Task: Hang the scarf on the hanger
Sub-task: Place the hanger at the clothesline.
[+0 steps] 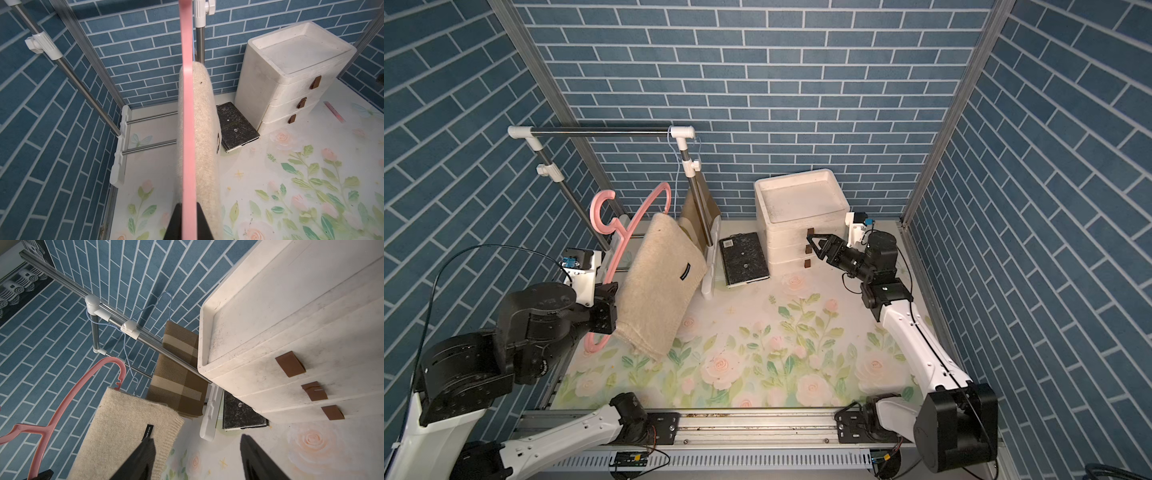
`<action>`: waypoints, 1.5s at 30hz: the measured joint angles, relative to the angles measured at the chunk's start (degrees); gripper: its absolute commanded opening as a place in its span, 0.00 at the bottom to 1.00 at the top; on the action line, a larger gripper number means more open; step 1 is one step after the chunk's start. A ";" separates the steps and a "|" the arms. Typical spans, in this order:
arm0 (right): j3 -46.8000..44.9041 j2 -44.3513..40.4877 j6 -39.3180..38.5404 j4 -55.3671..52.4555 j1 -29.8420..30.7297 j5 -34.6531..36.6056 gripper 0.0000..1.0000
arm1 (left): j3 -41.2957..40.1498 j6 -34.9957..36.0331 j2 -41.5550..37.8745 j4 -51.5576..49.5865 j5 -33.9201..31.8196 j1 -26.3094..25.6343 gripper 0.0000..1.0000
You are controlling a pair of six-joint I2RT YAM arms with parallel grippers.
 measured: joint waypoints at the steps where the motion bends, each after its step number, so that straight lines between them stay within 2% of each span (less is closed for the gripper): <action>1: 0.00 0.09 0.00 0.00 0.00 -0.04 0.69 | 0.31 -0.57 0.11 -0.70 -0.83 0.00 0.00; 12: -1.03 0.09 0.00 0.35 -0.04 -0.44 0.69 | 1.88 -5.79 0.17 -4.22 -10.25 0.00 0.00; 19: -1.55 0.09 0.00 0.50 -0.04 -0.42 0.69 | 1.31 -6.80 3.13 -4.15 -14.40 0.00 0.00; 29: -2.47 0.09 0.02 1.14 -0.04 -0.76 0.69 | -1.90 -5.18 6.51 0.11 -15.85 0.68 0.00; 38: -2.73 0.17 0.04 1.31 -0.04 -1.07 0.68 | -3.74 -1.86 7.26 4.76 -13.97 8.76 0.00; 45: -2.80 0.20 0.07 1.29 -0.04 -1.16 0.68 | -8.81 8.13 10.05 15.23 -1.57 24.74 0.00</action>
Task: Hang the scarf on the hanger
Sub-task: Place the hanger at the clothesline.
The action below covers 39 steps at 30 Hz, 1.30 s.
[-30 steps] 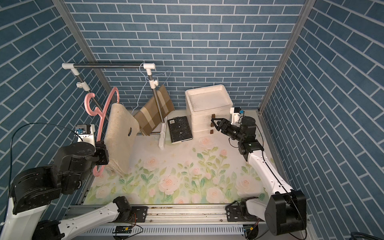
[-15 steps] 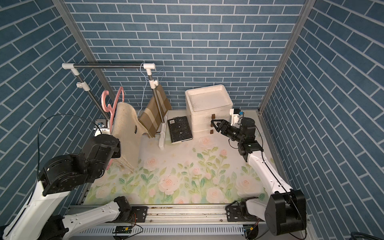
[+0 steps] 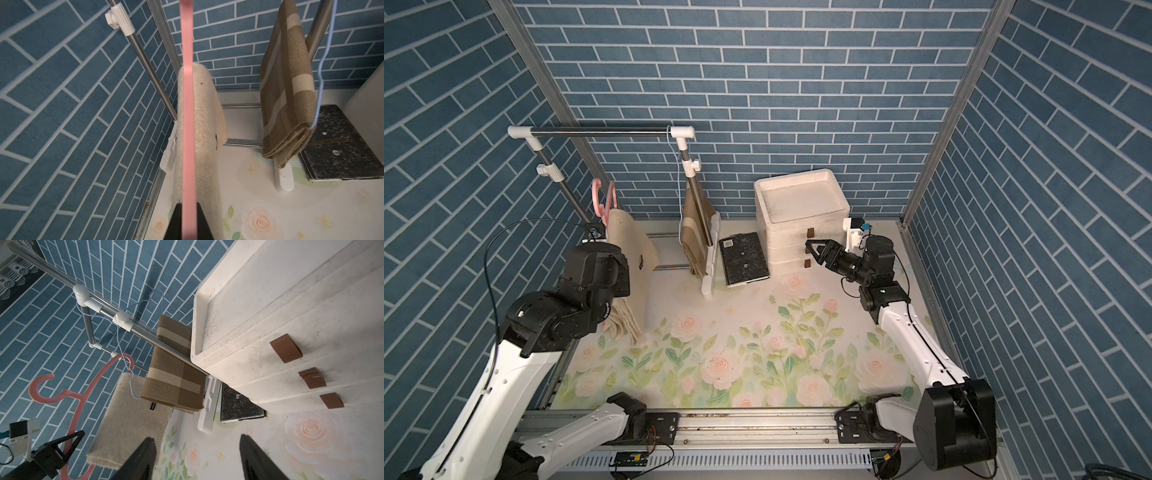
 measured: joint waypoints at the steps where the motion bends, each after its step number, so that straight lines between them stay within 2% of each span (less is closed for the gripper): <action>1: -0.04 0.00 0.00 0.02 0.00 0.00 0.68 | -0.52 1.60 0.52 1.42 2.29 1.92 0.00; 8: -0.13 0.66 0.02 0.35 0.00 -0.09 0.68 | 0.28 10.73 3.72 7.65 18.75 12.96 0.00; 13: -0.13 1.73 0.15 0.48 0.00 -0.13 0.68 | 5.49 15.37 8.98 9.64 29.62 20.06 0.00; 17: -0.13 2.14 0.17 0.79 0.00 -0.26 0.68 | 10.78 17.77 13.14 10.80 35.50 23.17 0.00; 21: -0.13 2.34 0.17 1.01 0.00 -0.31 0.68 | 15.76 19.04 17.05 11.89 39.10 25.20 0.00; 27: -0.13 2.64 0.20 1.18 0.00 -0.28 0.68 | 23.23 19.04 23.39 11.89 40.63 28.04 0.00; 39: -0.13 2.56 0.28 1.16 0.00 -0.09 0.69 | 33.18 17.09 35.80 12.04 43.19 29.18 0.00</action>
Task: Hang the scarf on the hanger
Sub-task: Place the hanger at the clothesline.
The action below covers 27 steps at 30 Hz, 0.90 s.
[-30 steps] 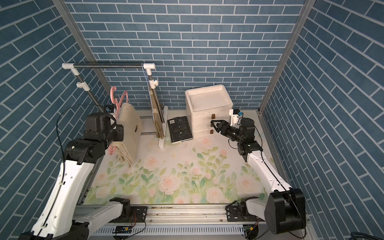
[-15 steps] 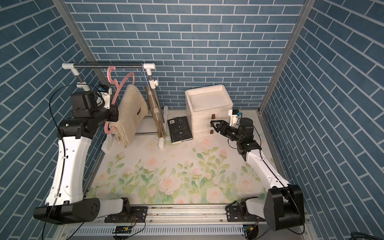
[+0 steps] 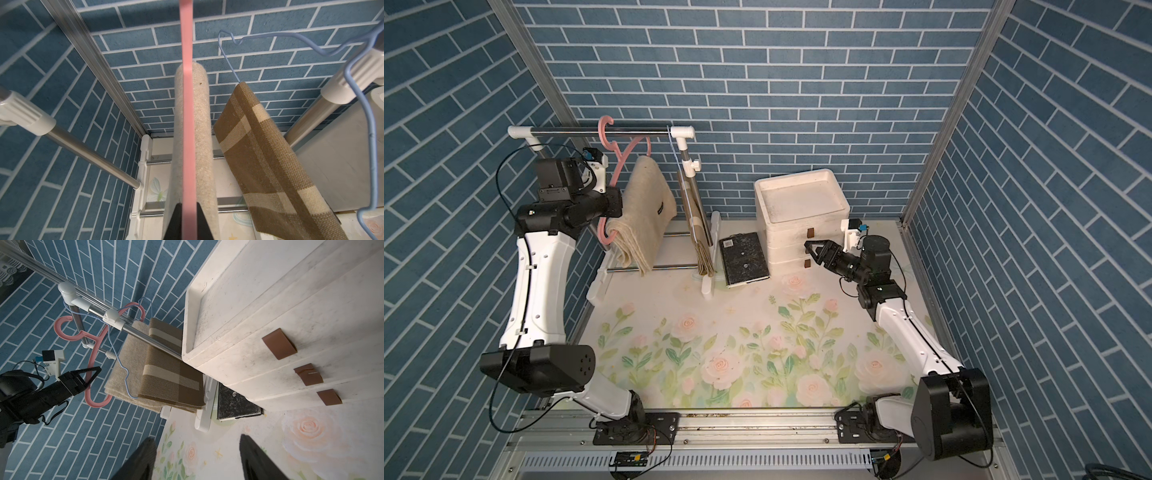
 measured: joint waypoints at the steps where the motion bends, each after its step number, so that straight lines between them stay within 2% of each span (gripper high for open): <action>1: 0.00 -0.02 0.15 -0.02 0.00 0.02 0.70 | 0.39 -0.13 0.81 0.07 0.17 0.11 0.00; 9: -0.07 -1.44 0.35 -1.05 -0.04 0.68 0.74 | 0.70 -1.01 4.09 2.16 1.01 1.90 0.02; 13: -0.15 -2.67 0.33 -1.84 -0.22 0.98 0.77 | -1.14 -1.31 3.78 4.20 1.44 3.41 0.22; 18: -0.17 -4.07 -0.07 -3.10 -1.36 1.99 0.84 | -7.04 -1.60 0.98 6.91 1.46 4.52 0.53; 23: 0.81 -5.40 -3.04 -7.85 -3.96 4.46 0.92 | -13.18 -2.10 -5.38 8.04 1.18 4.61 0.69; 27: 2.54 -6.93 -7.08 -12.07 -6.69 8.81 0.99 | -20.26 -2.29 -14.23 9.68 1.03 4.61 0.79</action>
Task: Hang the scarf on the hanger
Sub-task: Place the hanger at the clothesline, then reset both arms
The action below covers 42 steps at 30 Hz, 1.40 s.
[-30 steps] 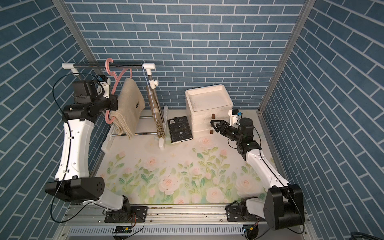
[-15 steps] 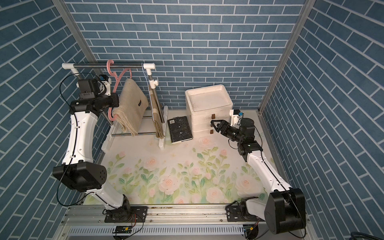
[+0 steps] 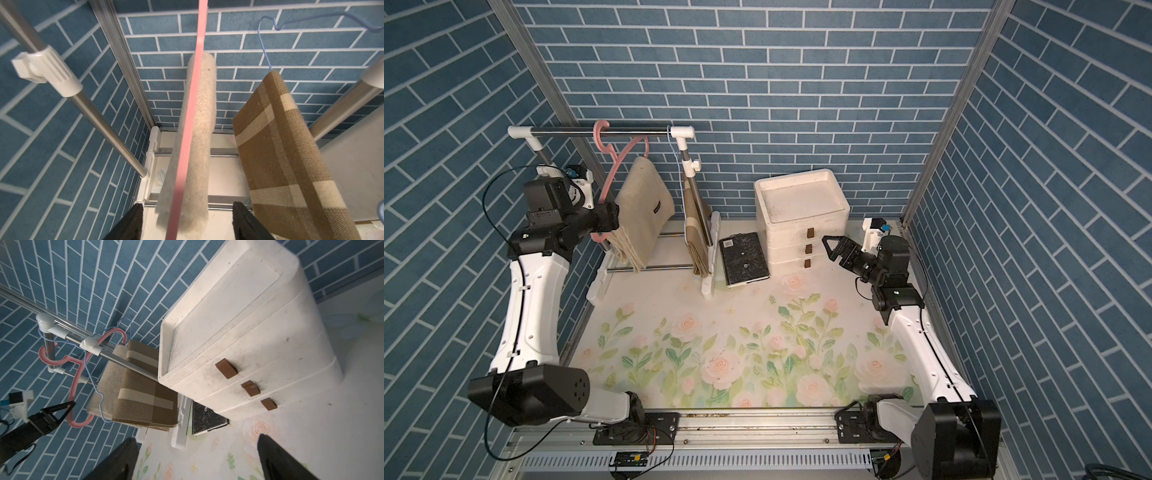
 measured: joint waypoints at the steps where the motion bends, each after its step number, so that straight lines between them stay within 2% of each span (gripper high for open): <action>1: 0.28 -0.61 -1.22 -0.83 -0.68 1.60 0.99 | -1.75 0.02 -2.38 0.02 0.02 0.00 0.79; 6: 0.55 -4.17 -6.21 -3.52 -2.82 10.43 0.99 | -11.13 -0.37 -14.82 0.46 1.42 0.00 0.80; 11: -3.15 -8.66 -10.86 -2.69 -3.48 21.81 1.00 | -24.52 -2.05 -27.56 3.15 7.72 0.00 0.80; 16: -11.47 -12.72 -15.17 1.95 -3.54 32.44 0.99 | -42.03 -6.80 -38.23 11.30 14.40 0.00 0.82; 19: -15.37 -12.70 -17.42 3.98 -3.54 37.51 0.99 | -51.71 -10.60 -41.66 17.57 16.35 0.00 0.83; 24: -20.52 -9.33 -23.06 8.94 -3.54 42.95 0.99 | -62.42 -17.44 -40.30 28.98 14.32 0.00 0.88; 30: -33.05 -6.08 -29.22 22.40 -3.52 45.92 0.99 | -67.82 -22.84 -33.73 41.09 7.96 0.00 0.91; 34: -38.34 -1.60 -31.01 32.70 -3.50 45.86 0.99 | -70.42 -24.39 -29.94 48.61 4.57 0.00 0.96; 42: -41.57 10.27 -36.46 55.91 -2.67 41.75 1.00 | -73.53 -25.27 -24.06 59.80 -0.42 0.00 0.99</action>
